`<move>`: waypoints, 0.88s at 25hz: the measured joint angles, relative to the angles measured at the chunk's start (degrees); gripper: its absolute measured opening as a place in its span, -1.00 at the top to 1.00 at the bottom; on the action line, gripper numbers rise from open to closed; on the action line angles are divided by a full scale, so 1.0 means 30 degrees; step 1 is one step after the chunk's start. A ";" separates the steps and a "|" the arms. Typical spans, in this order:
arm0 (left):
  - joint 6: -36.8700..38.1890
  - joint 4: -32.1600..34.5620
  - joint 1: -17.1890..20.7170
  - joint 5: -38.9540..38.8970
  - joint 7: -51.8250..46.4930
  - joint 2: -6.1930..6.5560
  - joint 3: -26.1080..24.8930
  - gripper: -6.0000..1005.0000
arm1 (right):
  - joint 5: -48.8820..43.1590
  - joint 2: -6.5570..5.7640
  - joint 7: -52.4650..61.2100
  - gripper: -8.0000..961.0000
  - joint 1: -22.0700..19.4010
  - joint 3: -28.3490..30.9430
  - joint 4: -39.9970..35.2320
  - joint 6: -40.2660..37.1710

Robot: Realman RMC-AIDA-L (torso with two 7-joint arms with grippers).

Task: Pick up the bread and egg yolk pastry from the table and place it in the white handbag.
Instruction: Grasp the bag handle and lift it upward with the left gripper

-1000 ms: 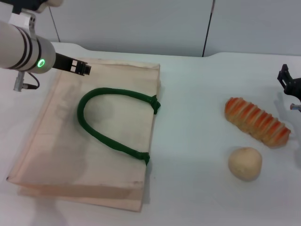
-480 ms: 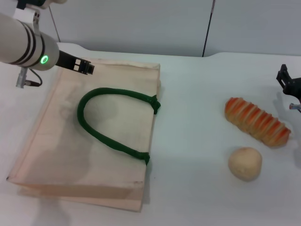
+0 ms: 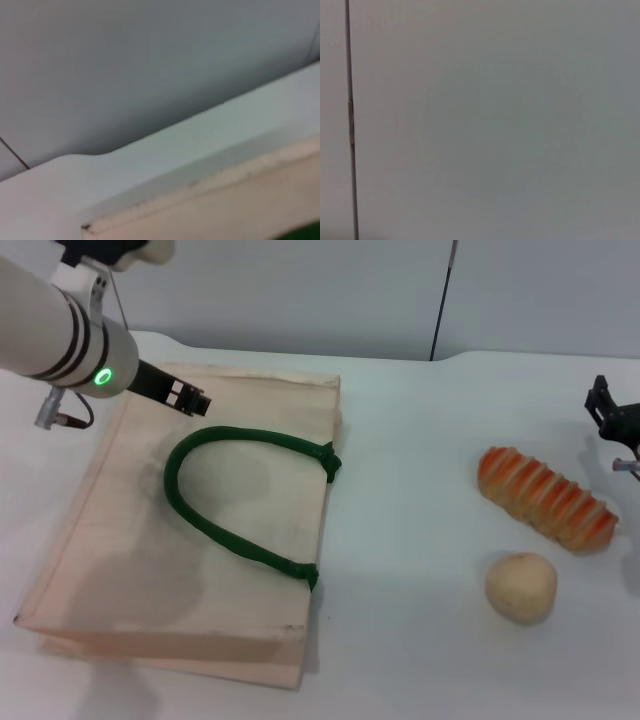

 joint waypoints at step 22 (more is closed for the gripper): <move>-0.2540 -0.0852 -0.0959 -0.0021 0.4252 -0.0039 0.0491 0.04 | 0.0000 0.0000 0.0001 -0.67 0.0082 0.0056 0.0018 -0.0136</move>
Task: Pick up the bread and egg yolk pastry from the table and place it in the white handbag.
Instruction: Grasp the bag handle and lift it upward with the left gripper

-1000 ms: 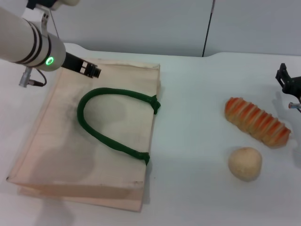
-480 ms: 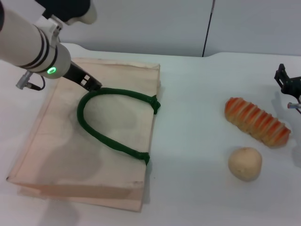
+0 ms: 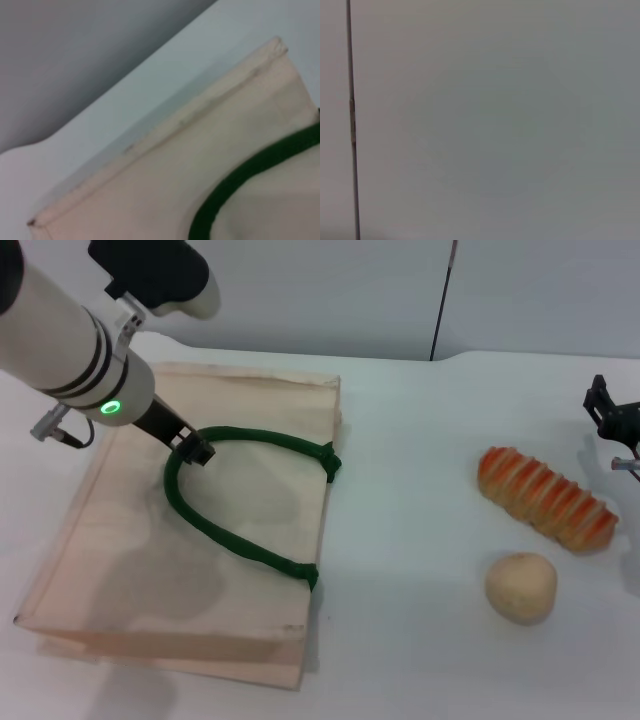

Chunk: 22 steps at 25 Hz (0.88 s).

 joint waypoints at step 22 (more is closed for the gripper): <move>0.1257 -0.2229 0.0008 0.0030 0.0108 0.0034 -0.0703 0.04 | 0.0000 0.0001 0.0002 -0.67 0.0103 -0.0046 0.0187 -0.0283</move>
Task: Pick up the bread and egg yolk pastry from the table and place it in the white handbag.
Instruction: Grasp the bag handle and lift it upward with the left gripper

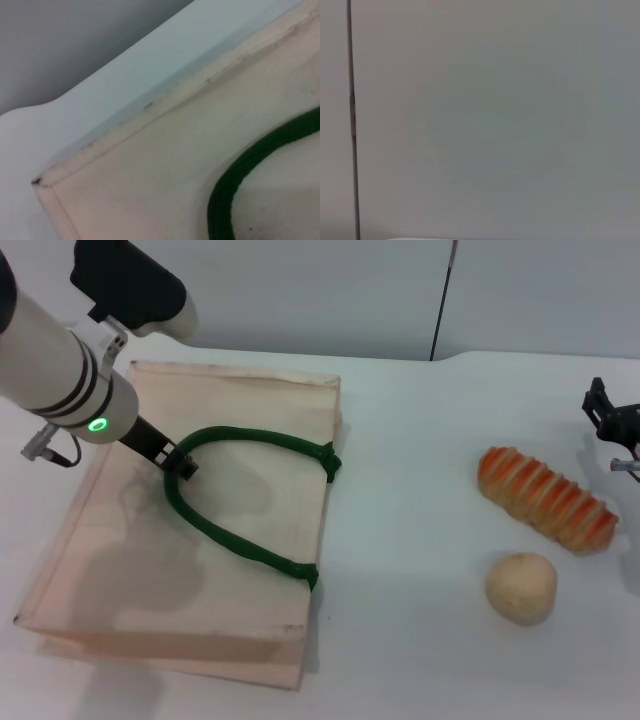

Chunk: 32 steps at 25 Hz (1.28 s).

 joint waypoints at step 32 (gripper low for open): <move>0.1742 -0.1923 -0.0776 -0.0229 -0.0156 -0.0026 0.0073 0.26 | 0.0000 -0.0001 0.0000 -0.66 0.0118 0.0088 -0.0064 -0.0006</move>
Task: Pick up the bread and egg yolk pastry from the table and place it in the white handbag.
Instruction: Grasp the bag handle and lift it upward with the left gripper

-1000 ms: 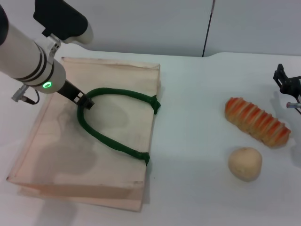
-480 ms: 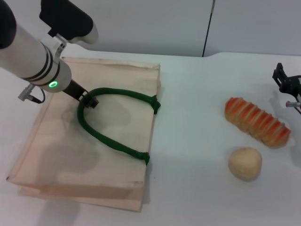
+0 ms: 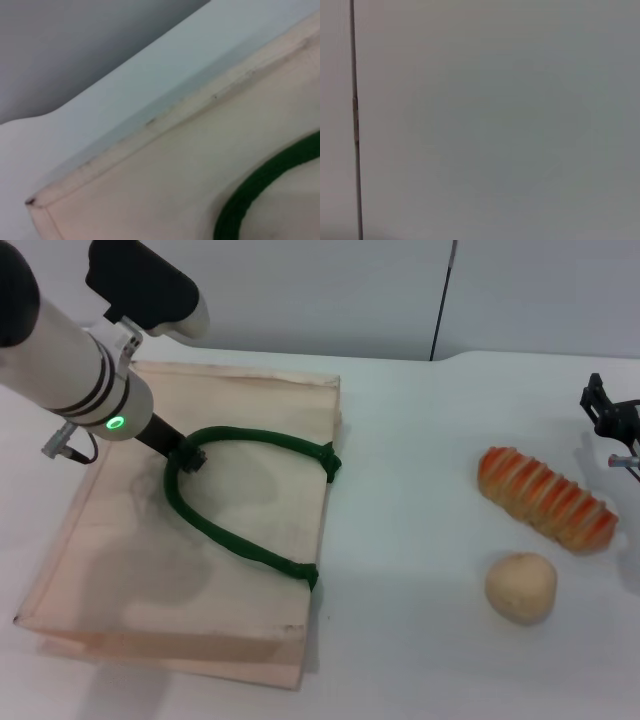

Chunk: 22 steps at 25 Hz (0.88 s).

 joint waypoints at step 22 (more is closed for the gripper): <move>0.0930 0.1647 0.0708 -0.0711 0.0602 0.0002 0.0126 0.69 | -0.0111 0.0001 -0.0036 -0.66 -0.0075 -0.0131 0.0063 -0.0236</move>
